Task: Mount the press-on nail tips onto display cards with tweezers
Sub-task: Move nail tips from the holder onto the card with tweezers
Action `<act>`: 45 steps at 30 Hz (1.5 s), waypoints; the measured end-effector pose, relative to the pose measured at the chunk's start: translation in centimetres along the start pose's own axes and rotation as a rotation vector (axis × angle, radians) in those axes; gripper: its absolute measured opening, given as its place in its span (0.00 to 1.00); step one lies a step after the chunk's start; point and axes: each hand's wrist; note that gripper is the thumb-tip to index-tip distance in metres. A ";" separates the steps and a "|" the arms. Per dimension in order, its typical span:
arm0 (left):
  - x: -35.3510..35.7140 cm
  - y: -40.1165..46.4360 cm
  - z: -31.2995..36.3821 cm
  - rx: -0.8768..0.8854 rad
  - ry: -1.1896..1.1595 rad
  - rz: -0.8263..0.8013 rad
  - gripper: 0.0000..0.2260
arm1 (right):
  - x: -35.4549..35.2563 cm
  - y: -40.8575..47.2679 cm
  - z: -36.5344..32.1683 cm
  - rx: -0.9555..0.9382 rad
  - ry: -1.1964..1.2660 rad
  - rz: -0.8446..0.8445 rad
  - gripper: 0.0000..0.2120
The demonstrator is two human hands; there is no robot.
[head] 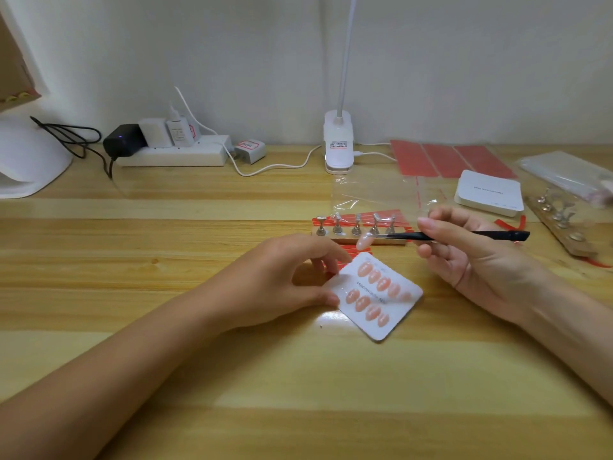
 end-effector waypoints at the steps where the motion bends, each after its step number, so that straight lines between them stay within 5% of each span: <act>1: -0.1 -0.1 -0.1 0.008 -0.051 0.004 0.18 | 0.0 0.0 0.0 0.000 0.003 0.000 0.06; 10: 0.0 0.1 -0.4 -0.026 -0.154 0.006 0.16 | 0.5 -0.3 0.3 -0.104 -0.053 0.062 0.07; 15: -0.9 0.3 0.0 0.010 -0.071 0.005 0.11 | 0.9 -0.3 -0.3 -0.216 -0.043 0.140 0.07; 22: 0.3 -1.1 -0.6 0.038 0.148 -0.004 0.19 | 1.4 -1.2 0.3 -0.266 -0.104 0.254 0.10; 30: 1.5 -1.3 0.1 -0.029 0.099 0.155 0.21 | 2.1 -3.3 2.3 -0.249 -0.309 0.238 0.06; 45: 1.9 -1.3 0.4 -0.069 0.033 0.182 0.21 | 2.8 -3.4 2.7 -0.269 -0.392 0.185 0.05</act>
Point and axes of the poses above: each hand's wrist, its own y-axis towards the middle knuckle, its own x-axis out of the palm, z = x × y, and after that the axes turned 1 degree about -z, right-handed
